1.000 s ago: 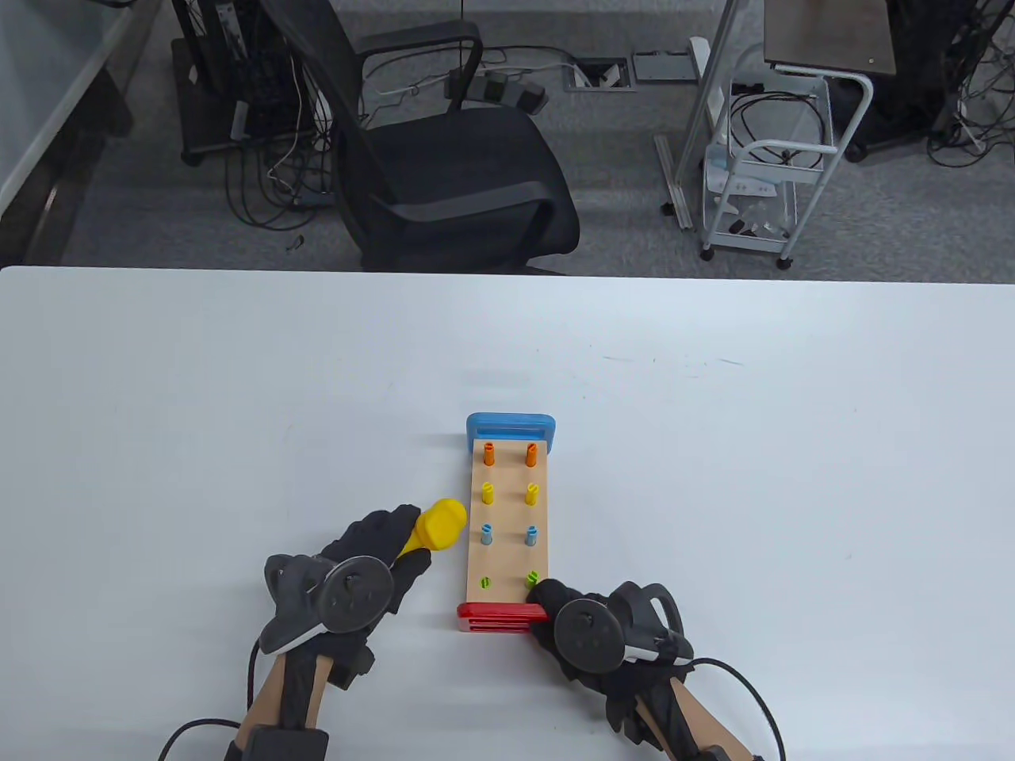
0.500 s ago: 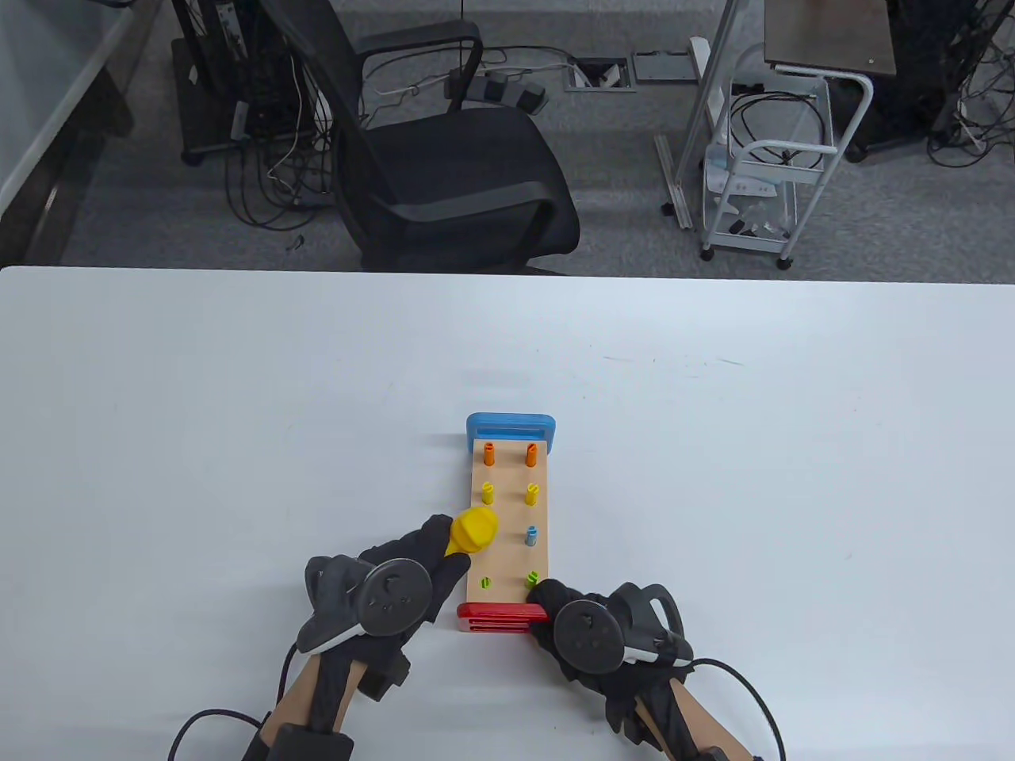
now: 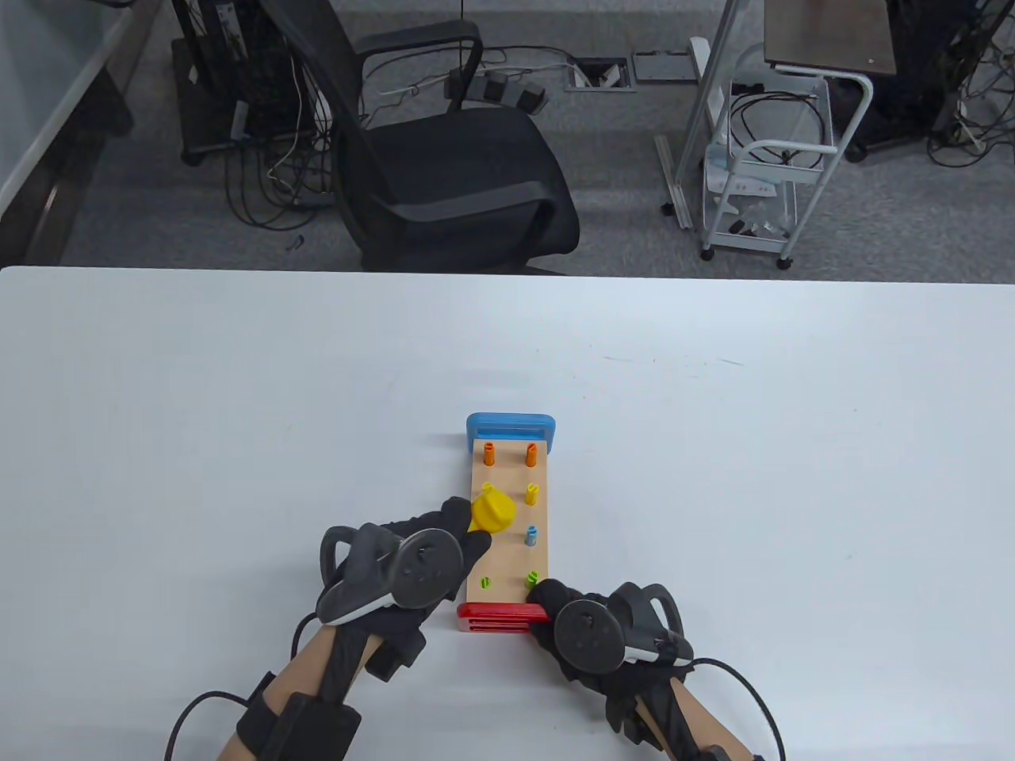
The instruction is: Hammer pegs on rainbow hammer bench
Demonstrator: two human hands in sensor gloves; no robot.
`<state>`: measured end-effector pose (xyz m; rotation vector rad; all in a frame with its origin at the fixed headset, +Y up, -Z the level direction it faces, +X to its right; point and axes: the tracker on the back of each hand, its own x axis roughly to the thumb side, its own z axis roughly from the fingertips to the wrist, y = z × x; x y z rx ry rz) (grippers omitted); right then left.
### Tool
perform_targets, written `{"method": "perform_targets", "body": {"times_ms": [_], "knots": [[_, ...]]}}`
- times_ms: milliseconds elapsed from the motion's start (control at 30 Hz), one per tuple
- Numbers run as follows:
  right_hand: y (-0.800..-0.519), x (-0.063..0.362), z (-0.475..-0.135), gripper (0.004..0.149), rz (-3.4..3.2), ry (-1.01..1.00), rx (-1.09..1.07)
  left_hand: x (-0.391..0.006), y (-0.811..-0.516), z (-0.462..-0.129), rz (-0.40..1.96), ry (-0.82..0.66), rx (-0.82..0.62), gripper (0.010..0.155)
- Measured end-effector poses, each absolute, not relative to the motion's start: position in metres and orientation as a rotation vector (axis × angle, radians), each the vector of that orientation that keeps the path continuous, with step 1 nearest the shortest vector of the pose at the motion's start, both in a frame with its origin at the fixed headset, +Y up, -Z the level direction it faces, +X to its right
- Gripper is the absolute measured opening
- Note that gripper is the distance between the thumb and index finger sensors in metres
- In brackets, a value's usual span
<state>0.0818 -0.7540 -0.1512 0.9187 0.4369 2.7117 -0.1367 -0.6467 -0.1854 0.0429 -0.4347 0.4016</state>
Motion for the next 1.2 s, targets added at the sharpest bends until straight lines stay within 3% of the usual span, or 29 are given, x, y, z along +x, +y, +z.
{"method": "perform_targets", "body": {"times_ms": [67,100,133,167,200,233,300,367,533,600,633,667,700,767,867,1067,1133,1167,1200], "knots": [[-0.754,0.082,-0.151,0.051,2.711,0.438,0.92,-0.139,-0.653,-0.186,0.482,-0.433,0.075,0.067],[-0.754,0.082,-0.151,0.051,2.71,0.438,0.92,-0.136,-0.665,-0.19,0.396,-0.411,0.038,0.067],[-0.754,0.082,-0.151,0.051,2.71,0.438,0.92,-0.134,-0.676,-0.194,0.28,-0.395,-0.037,0.067],[-0.754,0.082,-0.151,0.051,2.712,0.437,0.92,-0.126,-0.701,-0.202,0.045,-0.371,-0.246,0.066],[-0.754,0.082,-0.151,0.051,2.712,0.438,0.92,-0.133,-0.693,-0.198,0.048,-0.403,-0.264,0.066],[-0.754,0.082,-0.151,0.051,2.713,0.439,0.92,-0.134,-0.684,-0.2,0.241,-0.37,-0.117,0.066],[-0.754,0.082,-0.151,0.051,2.712,0.435,0.92,-0.13,-0.68,-0.203,0.124,-0.394,-0.298,0.066],[-0.754,0.082,-0.151,0.051,2.71,0.437,0.92,-0.131,-0.67,-0.2,0.124,-0.382,-0.115,0.066],[-0.755,0.082,-0.152,0.051,2.711,0.436,0.92,-0.141,-0.666,-0.196,0.36,-0.381,0.056,0.067],[-0.755,0.082,-0.152,0.051,2.711,0.435,0.92,-0.136,-0.687,-0.199,0.214,-0.365,-0.048,0.067],[-0.755,0.082,-0.152,0.051,2.71,0.436,0.921,-0.133,-0.7,-0.203,0.019,-0.343,-0.245,0.066],[-0.755,0.082,-0.152,0.051,2.71,0.438,0.922,-0.137,-0.698,-0.2,0.069,-0.365,-0.203,0.066],[-0.755,0.082,-0.152,0.051,2.71,0.439,0.923,-0.136,-0.698,-0.201,0.185,-0.311,-0.036,0.066],[-0.755,0.082,-0.152,0.051,2.708,0.438,0.923,-0.135,-0.713,-0.207,-0.039,-0.322,-0.308,0.066],[-0.755,0.082,-0.152,0.051,2.712,0.436,0.923,-0.148,-0.708,-0.203,0.059,-0.305,-0.102,0.066],[-0.755,0.082,-0.152,0.051,2.708,0.438,0.923,-0.146,-0.665,-0.188,0.303,-0.38,0.006,0.067],[-0.755,0.082,-0.152,0.051,2.705,0.439,0.923,-0.139,-0.668,-0.184,0.316,-0.391,0.063,0.067],[-0.755,0.082,-0.152,0.051,2.705,0.44,0.923,-0.135,-0.675,-0.187,0.274,-0.397,0.027,0.066],[-0.755,0.082,-0.152,0.051,2.706,0.44,0.922,-0.123,-0.699,-0.193,0.06,-0.401,-0.187,0.066]]}}
